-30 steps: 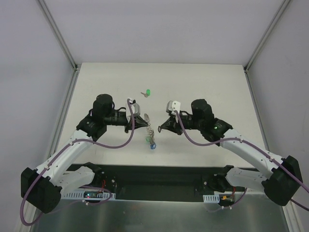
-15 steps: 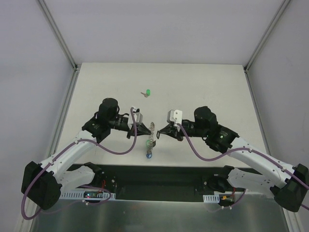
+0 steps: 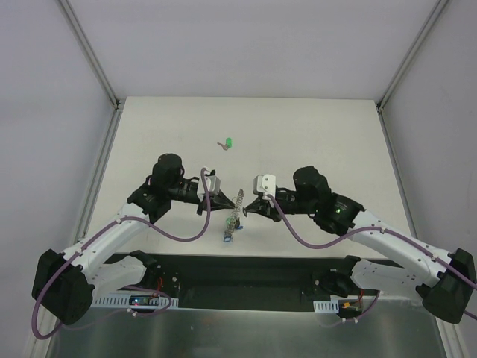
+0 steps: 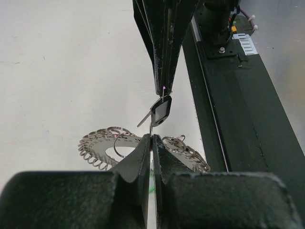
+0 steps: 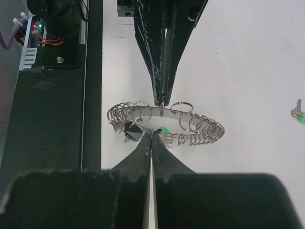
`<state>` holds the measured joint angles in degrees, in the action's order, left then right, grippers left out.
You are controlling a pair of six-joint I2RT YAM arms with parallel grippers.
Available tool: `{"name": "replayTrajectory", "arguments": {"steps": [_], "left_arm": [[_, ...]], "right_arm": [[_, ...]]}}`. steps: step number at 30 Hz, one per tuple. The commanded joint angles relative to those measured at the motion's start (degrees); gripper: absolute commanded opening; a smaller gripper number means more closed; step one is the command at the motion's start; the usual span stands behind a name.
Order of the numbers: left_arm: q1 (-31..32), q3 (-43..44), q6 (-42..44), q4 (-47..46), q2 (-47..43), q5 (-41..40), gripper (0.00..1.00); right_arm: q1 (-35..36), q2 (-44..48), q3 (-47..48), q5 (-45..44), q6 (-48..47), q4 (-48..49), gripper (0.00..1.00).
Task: Put the keys on the keyring
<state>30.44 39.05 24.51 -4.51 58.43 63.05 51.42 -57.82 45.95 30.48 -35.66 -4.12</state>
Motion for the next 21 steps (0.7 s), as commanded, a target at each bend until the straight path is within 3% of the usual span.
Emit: {"name": "replayTrajectory", "arguments": {"steps": [1, 12, 21], "left_arm": [[0.7, -0.5, -1.9, -7.3, -1.7, 4.5, 0.0], [1.4, -2.5, -8.7, -14.7, -1.3, 5.1, 0.0], [1.7, -3.0, -11.1, -17.7, -0.4, 4.7, 0.0]], "right_arm": [[0.7, 0.7, -0.1, 0.6, -0.8, 2.0, 0.01], [1.1, 0.7, -1.7, -3.6, 0.3, 5.6, 0.01], [1.2, 0.8, -1.5, -2.0, 0.3, 5.4, 0.01]]}}
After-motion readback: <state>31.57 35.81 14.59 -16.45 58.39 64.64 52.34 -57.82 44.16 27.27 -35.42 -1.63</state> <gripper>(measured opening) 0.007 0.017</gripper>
